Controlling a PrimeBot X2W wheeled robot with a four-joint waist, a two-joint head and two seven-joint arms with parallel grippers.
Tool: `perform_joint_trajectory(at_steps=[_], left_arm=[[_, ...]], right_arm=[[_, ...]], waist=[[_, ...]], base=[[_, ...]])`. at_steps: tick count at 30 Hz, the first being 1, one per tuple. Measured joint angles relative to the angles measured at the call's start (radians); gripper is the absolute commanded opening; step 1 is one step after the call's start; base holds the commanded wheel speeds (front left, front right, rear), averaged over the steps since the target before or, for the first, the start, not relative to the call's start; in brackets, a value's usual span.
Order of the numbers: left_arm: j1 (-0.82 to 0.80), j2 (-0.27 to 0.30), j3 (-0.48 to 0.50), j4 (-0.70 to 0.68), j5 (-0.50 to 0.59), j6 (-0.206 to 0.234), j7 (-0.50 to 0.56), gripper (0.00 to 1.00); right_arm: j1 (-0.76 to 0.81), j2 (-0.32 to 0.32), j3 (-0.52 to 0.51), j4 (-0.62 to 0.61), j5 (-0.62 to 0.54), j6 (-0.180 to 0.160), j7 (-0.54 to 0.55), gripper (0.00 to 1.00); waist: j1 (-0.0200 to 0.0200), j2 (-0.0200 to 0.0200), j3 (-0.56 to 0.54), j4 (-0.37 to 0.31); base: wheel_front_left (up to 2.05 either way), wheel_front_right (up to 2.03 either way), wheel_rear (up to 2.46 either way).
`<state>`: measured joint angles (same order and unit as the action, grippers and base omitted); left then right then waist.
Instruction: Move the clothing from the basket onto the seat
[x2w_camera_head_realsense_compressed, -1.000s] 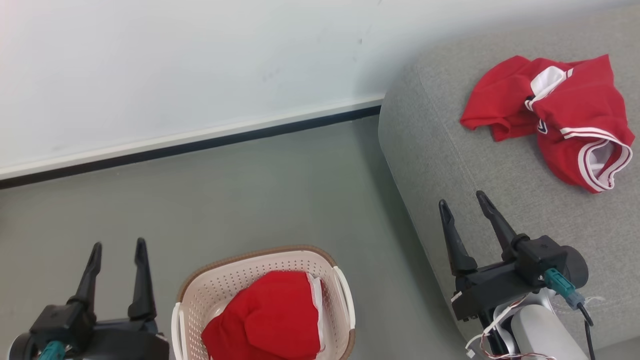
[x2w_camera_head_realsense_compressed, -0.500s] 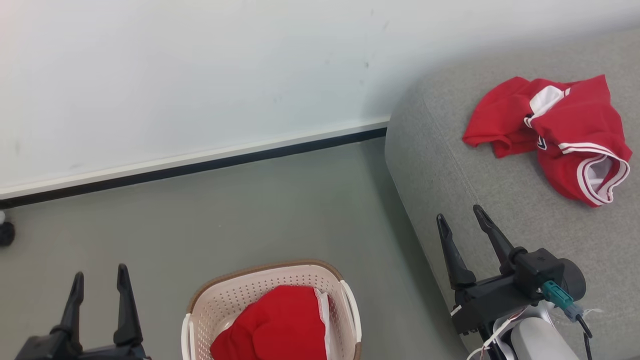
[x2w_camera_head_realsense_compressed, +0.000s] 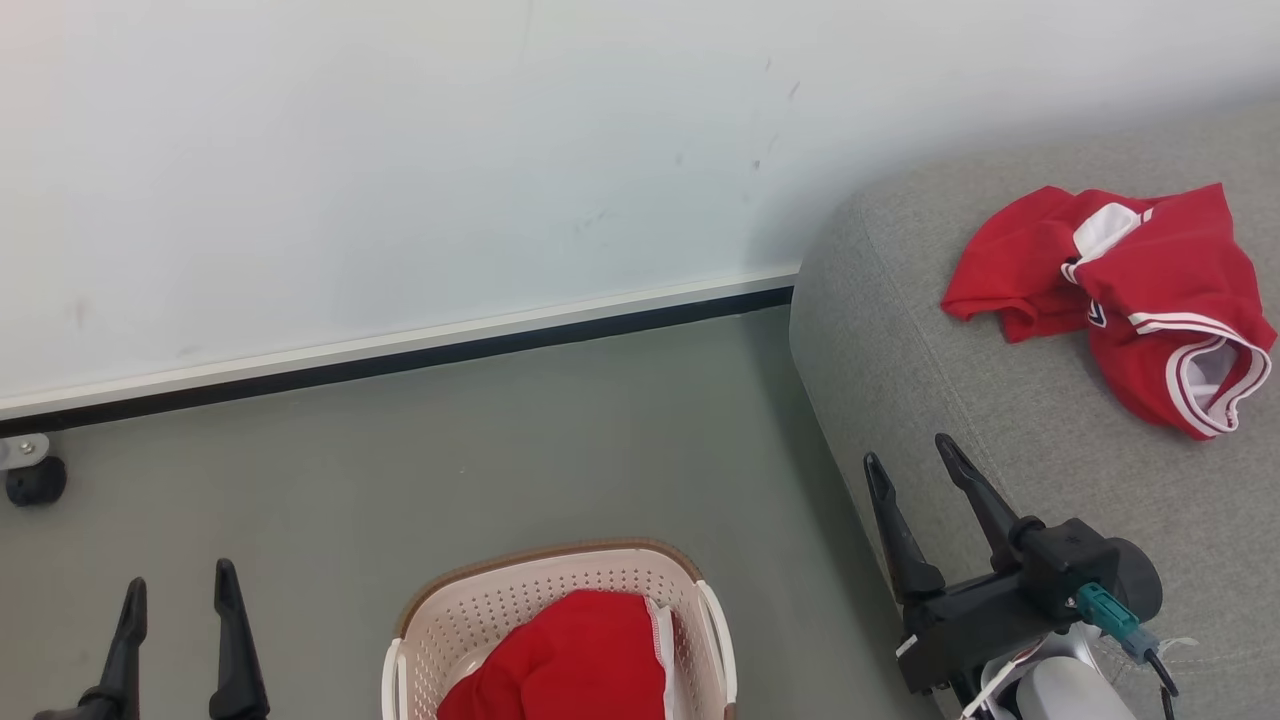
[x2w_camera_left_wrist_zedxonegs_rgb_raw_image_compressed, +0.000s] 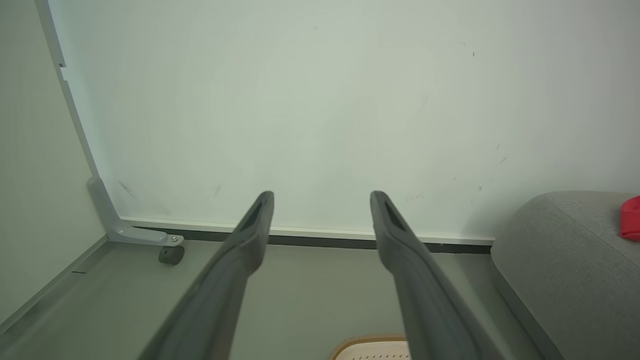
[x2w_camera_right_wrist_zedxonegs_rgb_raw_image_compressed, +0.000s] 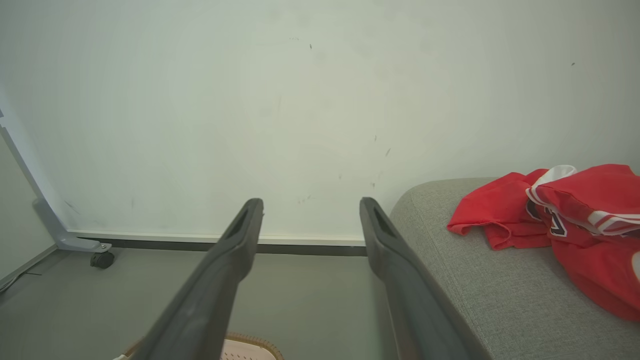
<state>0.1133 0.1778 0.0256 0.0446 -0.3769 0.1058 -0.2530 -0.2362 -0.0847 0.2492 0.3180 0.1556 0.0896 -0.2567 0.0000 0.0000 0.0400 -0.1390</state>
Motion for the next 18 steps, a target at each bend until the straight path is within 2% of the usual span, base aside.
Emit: perform_joint_trajectory(at_steps=[18], left_arm=[[0.018,-0.007,0.007,-0.029,0.01,0.001,0.0,1.0]], right_arm=[[0.0,-0.001,0.003,-0.013,0.005,0.007,0.0,1.0]], waist=[[0.0,0.0,0.009,-0.004]], base=[[0.0,0.0,0.0]])
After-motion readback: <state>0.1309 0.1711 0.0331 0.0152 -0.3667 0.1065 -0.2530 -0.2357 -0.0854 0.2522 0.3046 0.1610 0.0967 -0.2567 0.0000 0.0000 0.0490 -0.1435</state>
